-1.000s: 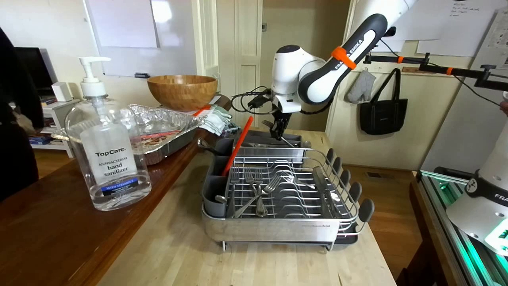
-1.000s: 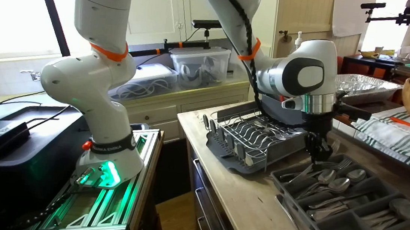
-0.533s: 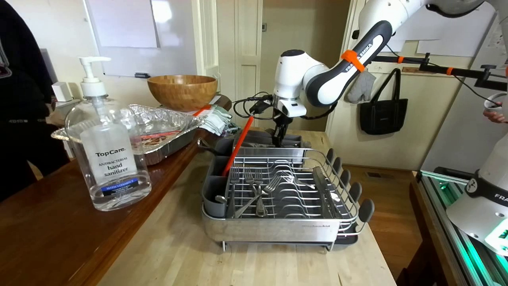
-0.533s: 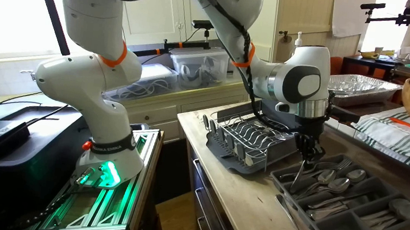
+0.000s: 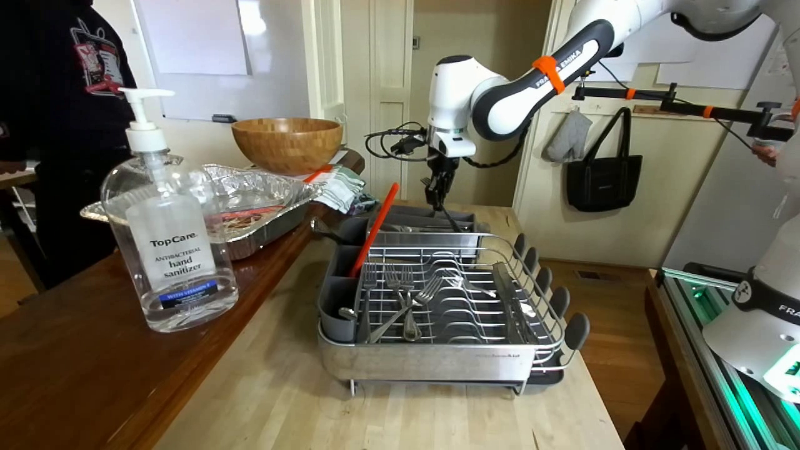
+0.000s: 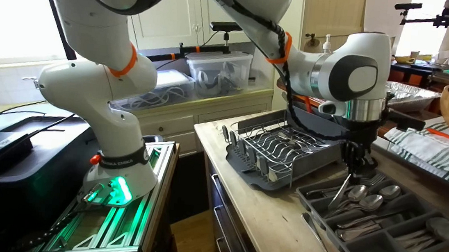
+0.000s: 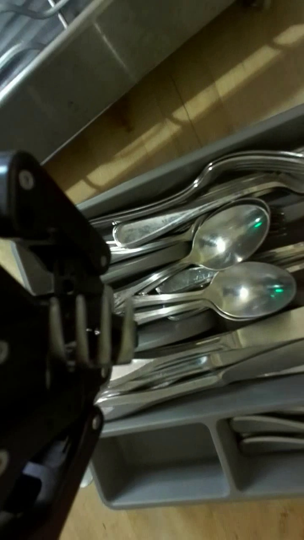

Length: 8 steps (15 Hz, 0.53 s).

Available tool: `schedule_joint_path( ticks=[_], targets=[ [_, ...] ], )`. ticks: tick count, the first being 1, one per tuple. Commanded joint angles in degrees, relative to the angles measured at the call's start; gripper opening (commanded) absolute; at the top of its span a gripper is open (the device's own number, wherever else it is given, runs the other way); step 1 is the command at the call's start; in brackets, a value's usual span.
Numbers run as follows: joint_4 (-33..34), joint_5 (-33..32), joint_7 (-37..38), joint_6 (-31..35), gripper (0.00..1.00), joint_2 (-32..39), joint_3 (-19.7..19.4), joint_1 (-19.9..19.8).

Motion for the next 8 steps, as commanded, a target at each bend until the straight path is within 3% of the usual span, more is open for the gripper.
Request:
schedule_joint_path(
  ticks=[1, 5, 8],
  targets=[
    [5.3, -3.0, -1.7, -10.5, 0.01, 5.2, 9.0, -3.7],
    [9.0, -4.2, -1.7, -19.7, 0.01, 10.8, 13.6, -3.0],
    [10.8, -3.4, -1.8, -22.5, 0.01, 14.1, 13.9, -2.1]
  ],
)
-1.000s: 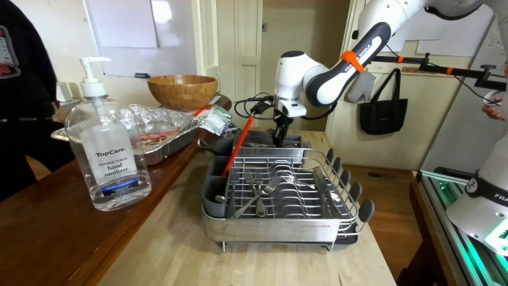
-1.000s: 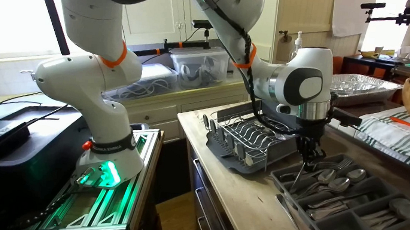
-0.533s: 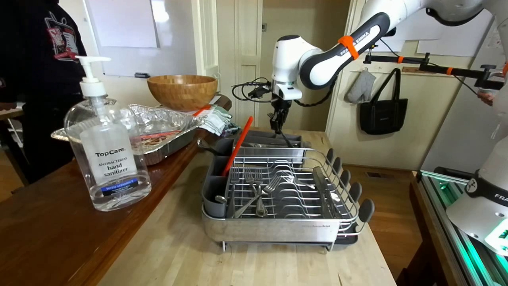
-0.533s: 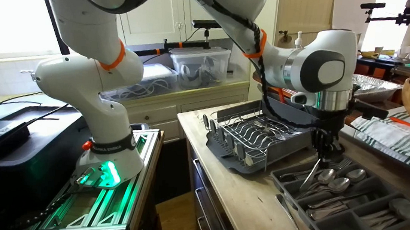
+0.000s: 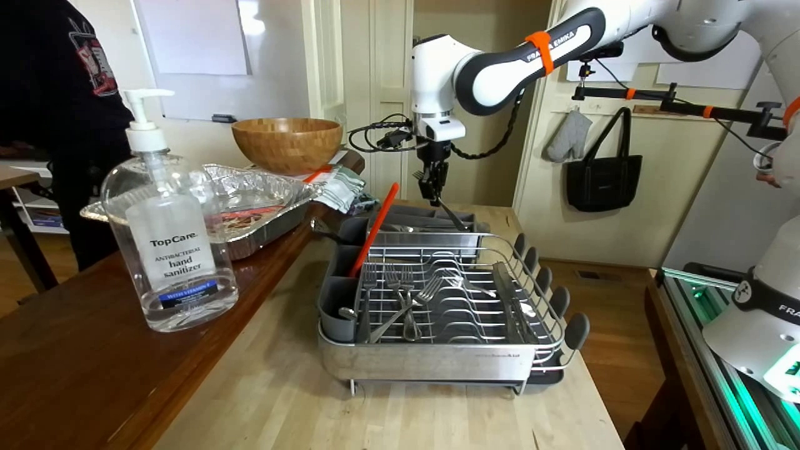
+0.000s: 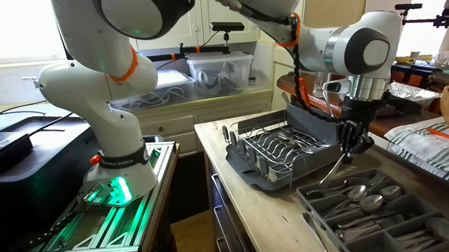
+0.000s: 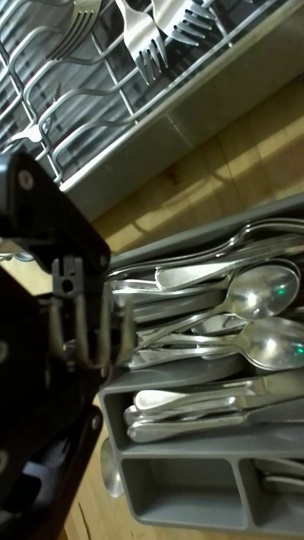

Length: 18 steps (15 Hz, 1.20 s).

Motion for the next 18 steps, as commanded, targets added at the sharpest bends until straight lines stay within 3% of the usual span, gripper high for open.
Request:
schedule_joint_path(
  ticks=[1, 13, 14, 16, 18],
  targets=[
    [3.9, -1.1, -1.8, -4.0, 0.01, 6.6, 0.8, 0.7],
    [9.4, -2.3, -1.8, -8.1, 0.01, 15.8, -0.1, 2.5],
    [9.7, -2.9, -1.8, -8.2, 0.31, 16.2, -0.2, 2.7],
    [10.1, -4.1, -1.8, -8.8, 0.37, 16.3, -0.4, 3.1],
    [10.2, -4.5, -1.8, -8.4, 0.52, 14.9, -1.3, 3.6]
  ],
)
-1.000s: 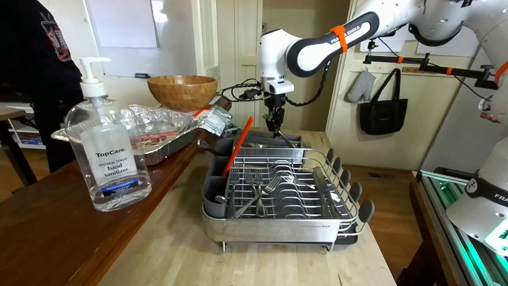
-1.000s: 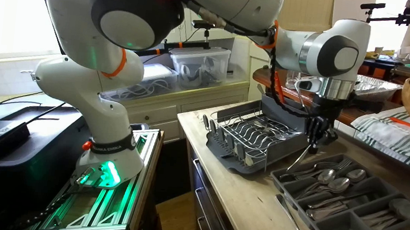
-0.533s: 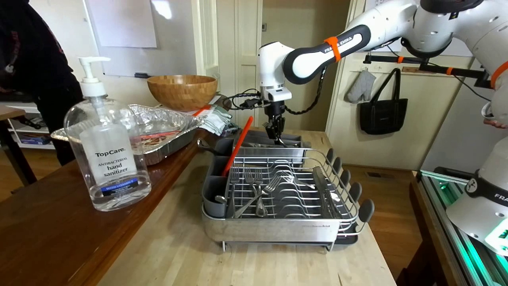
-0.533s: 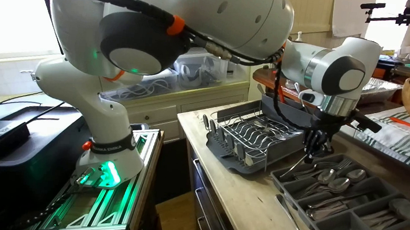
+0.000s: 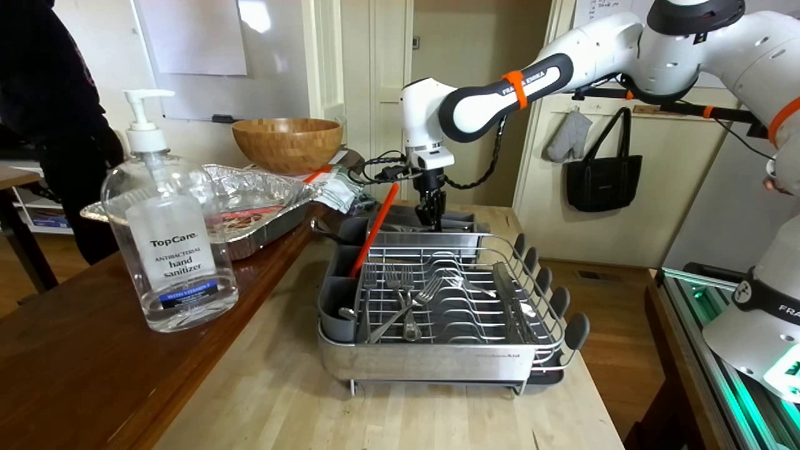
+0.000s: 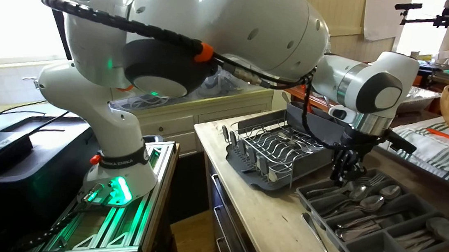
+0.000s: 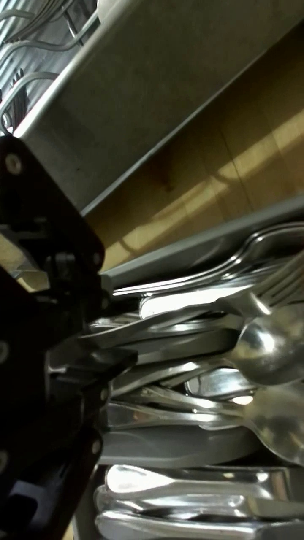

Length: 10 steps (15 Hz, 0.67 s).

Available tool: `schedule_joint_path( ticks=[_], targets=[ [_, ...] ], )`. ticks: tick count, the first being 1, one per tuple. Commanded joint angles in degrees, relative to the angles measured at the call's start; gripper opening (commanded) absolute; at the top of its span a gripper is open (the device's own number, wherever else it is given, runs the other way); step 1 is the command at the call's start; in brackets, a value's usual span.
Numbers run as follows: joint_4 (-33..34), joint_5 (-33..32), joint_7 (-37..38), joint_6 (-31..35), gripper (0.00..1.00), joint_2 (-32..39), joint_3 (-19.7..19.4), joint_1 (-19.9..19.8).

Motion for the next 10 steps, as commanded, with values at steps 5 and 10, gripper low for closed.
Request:
schedule_joint_path(
  ticks=[5, 10],
  targets=[
    [-2.7, -3.4, -0.8, 0.6, 0.89, -5.2, 1.6, -2.7],
    [-4.1, 5.1, -2.1, 11.4, 1.0, -16.4, -9.4, 1.9]
  ],
)
